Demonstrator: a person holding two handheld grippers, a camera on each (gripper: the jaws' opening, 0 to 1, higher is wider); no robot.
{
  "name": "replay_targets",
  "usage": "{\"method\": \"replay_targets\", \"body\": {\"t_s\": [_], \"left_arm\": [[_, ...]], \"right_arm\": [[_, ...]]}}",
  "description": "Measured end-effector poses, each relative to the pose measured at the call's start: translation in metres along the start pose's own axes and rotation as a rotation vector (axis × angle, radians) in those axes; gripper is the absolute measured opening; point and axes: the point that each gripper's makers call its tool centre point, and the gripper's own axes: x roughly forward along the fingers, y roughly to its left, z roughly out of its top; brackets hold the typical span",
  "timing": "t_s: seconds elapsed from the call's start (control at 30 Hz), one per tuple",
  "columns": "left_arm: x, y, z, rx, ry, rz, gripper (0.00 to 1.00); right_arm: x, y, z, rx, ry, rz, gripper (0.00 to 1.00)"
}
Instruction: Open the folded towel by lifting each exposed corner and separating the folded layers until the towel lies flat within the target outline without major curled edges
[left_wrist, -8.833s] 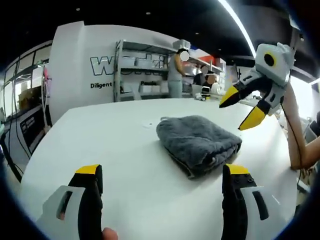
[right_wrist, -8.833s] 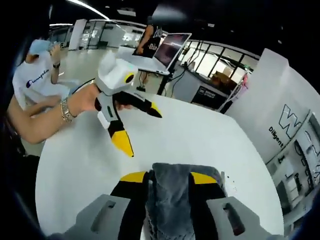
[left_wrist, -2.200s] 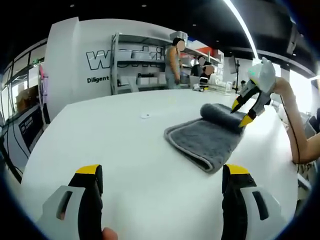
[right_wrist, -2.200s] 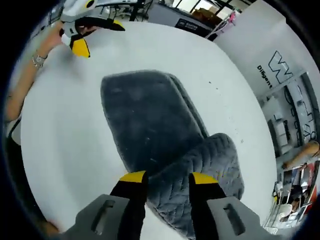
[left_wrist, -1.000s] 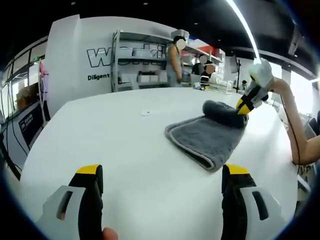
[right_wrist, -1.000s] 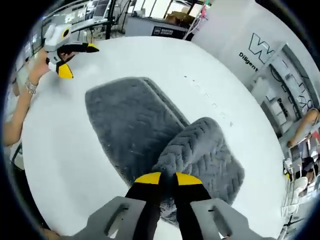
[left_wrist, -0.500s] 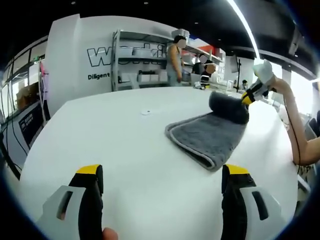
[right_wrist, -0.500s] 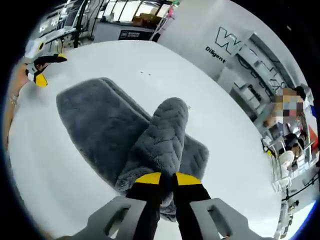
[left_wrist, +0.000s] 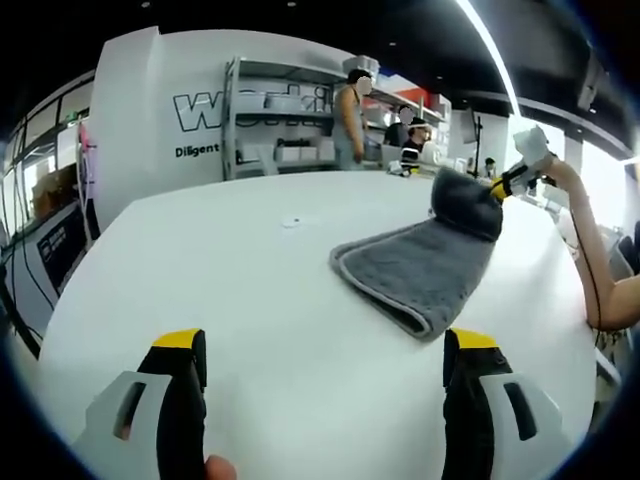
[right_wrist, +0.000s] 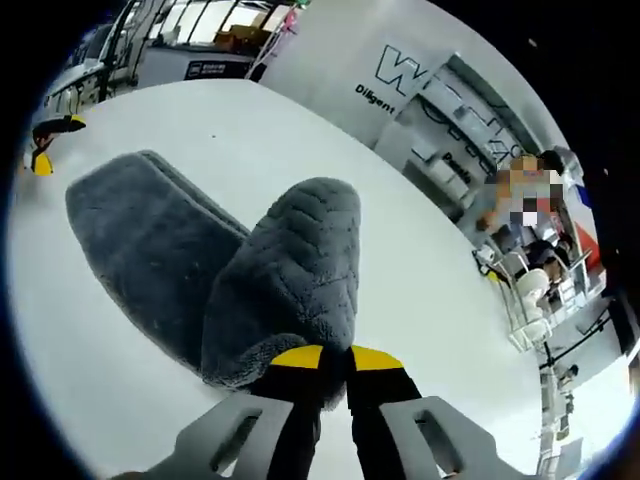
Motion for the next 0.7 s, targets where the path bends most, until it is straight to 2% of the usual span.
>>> {"method": "replay_targets", "body": {"t_s": [0.17,0.4,0.53,0.7], "left_arm": [[0.001,0.000,0.000,0.000,0.001,-0.002,0.97],[0.001,0.000,0.000,-0.001,0.003,-0.001,0.97],[0.002,0.000,-0.001,0.002,0.007,-0.001,0.97],[0.002,0.000,-0.001,0.002,0.010,-0.002,0.97]], "right_arm": [[0.001,-0.014,-0.006,0.012,-0.004,-0.042,0.04],[0.006,-0.027,-0.017,0.013,0.043,-0.092,0.04],[0.005,-0.034,-0.015,0.009,0.026,-0.116,0.04],[0.004,-0.046,-0.016,-0.035,0.040,-0.176,0.04]]}}
